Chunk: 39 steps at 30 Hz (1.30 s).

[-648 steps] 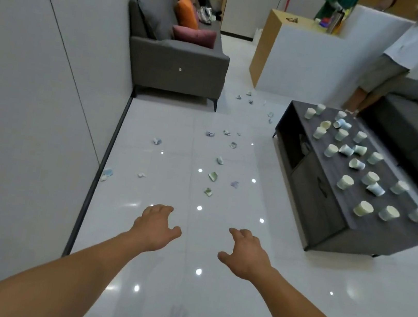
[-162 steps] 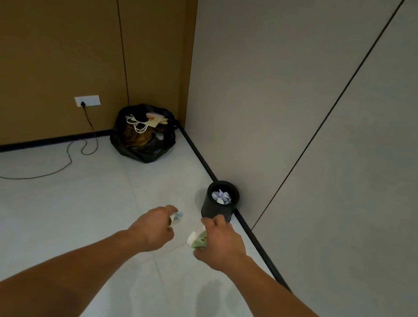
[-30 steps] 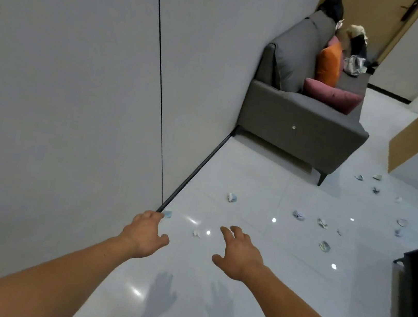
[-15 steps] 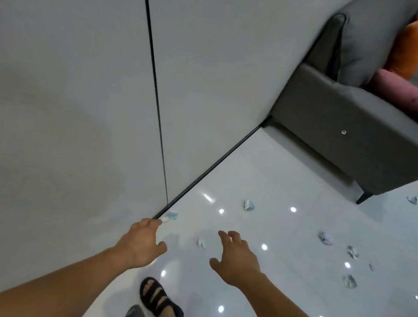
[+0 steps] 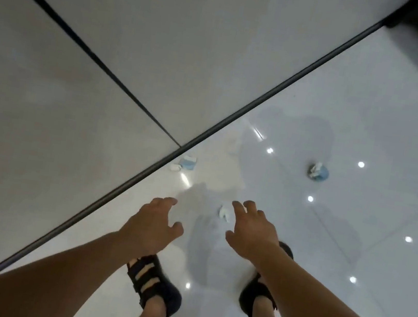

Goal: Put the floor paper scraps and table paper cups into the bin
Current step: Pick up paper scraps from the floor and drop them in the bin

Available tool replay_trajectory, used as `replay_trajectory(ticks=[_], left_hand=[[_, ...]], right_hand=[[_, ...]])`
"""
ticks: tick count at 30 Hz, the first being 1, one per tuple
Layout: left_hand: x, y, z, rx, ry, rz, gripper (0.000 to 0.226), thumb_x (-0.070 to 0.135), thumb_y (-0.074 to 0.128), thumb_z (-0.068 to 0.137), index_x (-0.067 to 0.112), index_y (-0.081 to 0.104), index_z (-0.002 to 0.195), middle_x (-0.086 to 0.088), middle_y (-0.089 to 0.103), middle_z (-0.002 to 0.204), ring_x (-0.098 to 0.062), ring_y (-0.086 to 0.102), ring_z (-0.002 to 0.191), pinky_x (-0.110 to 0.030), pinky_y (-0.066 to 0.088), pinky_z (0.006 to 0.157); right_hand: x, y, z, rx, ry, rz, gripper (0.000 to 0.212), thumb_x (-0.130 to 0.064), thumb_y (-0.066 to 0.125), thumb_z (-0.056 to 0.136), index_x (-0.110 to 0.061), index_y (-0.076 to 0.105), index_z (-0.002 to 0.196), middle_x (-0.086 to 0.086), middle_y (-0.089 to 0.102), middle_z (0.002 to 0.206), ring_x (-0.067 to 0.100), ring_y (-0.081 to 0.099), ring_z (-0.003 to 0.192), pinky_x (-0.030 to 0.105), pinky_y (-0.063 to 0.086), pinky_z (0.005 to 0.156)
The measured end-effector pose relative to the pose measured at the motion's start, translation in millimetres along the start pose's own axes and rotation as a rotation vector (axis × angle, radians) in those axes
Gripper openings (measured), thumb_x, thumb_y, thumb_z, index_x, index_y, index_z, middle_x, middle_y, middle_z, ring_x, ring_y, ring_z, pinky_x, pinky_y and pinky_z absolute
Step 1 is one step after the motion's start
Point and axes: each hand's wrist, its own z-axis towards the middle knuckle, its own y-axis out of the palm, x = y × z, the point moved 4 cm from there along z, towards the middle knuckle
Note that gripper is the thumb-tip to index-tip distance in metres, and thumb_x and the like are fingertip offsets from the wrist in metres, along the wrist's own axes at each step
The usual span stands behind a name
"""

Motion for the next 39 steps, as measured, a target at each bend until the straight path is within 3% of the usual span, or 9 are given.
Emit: replay_trajectory(ticks=[6,13,16,19,22,26,29,32,39], left_hand=[[-28,99,153,-0.018,-0.013,-0.007,0.066,0.042,0.057,0.089,0.02,0.031,0.146,-0.005,0.039,0.144,-0.022,0.042,0.129,-0.033,0.035,0.102],[-66,182,214,-0.073,-0.062,-0.14,0.062,0.04,0.057,0.09,0.022,0.034,0.144,-0.003,0.041,0.144,-0.022,0.044,0.128,-0.038,0.038,0.106],[-73,196,212,-0.096,-0.161,-0.364,0.059,0.039,0.059,0.089,0.021,0.038,0.141,-0.003,0.047,0.136,-0.021,0.049,0.121,-0.036,0.042,0.102],[-68,190,204,-0.113,-0.184,-0.544,0.054,0.042,0.061,0.088,0.019,0.045,0.135,0.0,0.056,0.121,-0.02,0.056,0.111,-0.04,0.046,0.1],[-60,167,200,-0.128,-0.125,-0.653,0.027,0.036,0.058,0.091,0.016,0.061,0.108,-0.003,0.067,0.1,-0.024,0.066,0.094,-0.048,0.054,0.088],[-73,125,210,0.06,-0.125,-0.62,0.017,0.027,0.056,0.094,0.014,0.063,0.103,0.002,0.068,0.088,-0.015,0.067,0.082,-0.036,0.058,0.078],[-100,105,218,0.141,-0.153,-0.584,0.006,0.02,0.057,0.092,0.017,0.061,0.091,-0.005,0.069,0.088,-0.025,0.068,0.085,-0.043,0.058,0.08],[-130,97,219,0.166,-0.183,-0.437,0.013,0.019,0.054,0.089,0.011,0.063,0.095,-0.008,0.069,0.086,-0.027,0.067,0.084,-0.047,0.056,0.082],[-177,102,230,0.157,-0.193,-0.306,0.022,0.025,0.052,0.092,0.013,0.059,0.11,-0.008,0.066,0.097,-0.025,0.064,0.09,-0.042,0.055,0.084]], right_hand=[[42,118,142,0.022,-0.027,-0.054,0.07,-0.033,0.06,0.089,-0.024,0.022,0.148,0.006,0.03,0.145,0.029,0.047,0.118,0.034,0.038,0.074],[50,203,213,0.073,-0.08,0.047,0.051,-0.012,0.057,0.089,-0.013,0.042,0.137,0.011,0.038,0.129,0.033,0.055,0.097,0.036,0.047,0.076],[46,202,213,0.105,-0.089,0.168,0.042,-0.013,0.058,0.09,-0.012,0.05,0.131,0.011,0.044,0.124,0.037,0.059,0.092,0.032,0.043,0.072],[17,182,195,0.151,-0.291,0.363,0.049,-0.017,0.07,0.084,-0.014,0.053,0.13,0.008,0.05,0.121,0.03,0.061,0.095,0.032,0.049,0.077],[-16,159,177,0.16,-0.492,0.433,0.065,-0.015,0.079,0.074,-0.012,0.052,0.133,0.006,0.054,0.119,0.016,0.058,0.089,0.025,0.044,0.075],[-34,135,190,0.166,-0.554,0.412,0.075,-0.044,0.078,0.075,-0.019,0.046,0.139,-0.002,0.052,0.125,0.003,0.048,0.091,0.02,0.042,0.078],[-41,126,230,0.217,-0.456,0.267,0.084,-0.054,0.072,0.078,-0.025,0.033,0.147,-0.001,0.041,0.14,0.016,0.049,0.116,0.033,0.049,0.091],[-54,113,276,0.335,-0.251,0.141,0.093,-0.06,0.069,0.077,-0.026,0.022,0.15,0.004,0.03,0.149,0.027,0.039,0.127,0.041,0.048,0.095],[-126,134,327,0.42,-0.22,-0.079,0.072,-0.068,0.061,0.078,-0.028,0.043,0.135,0.009,0.03,0.146,0.032,0.032,0.129,0.047,0.044,0.088]])
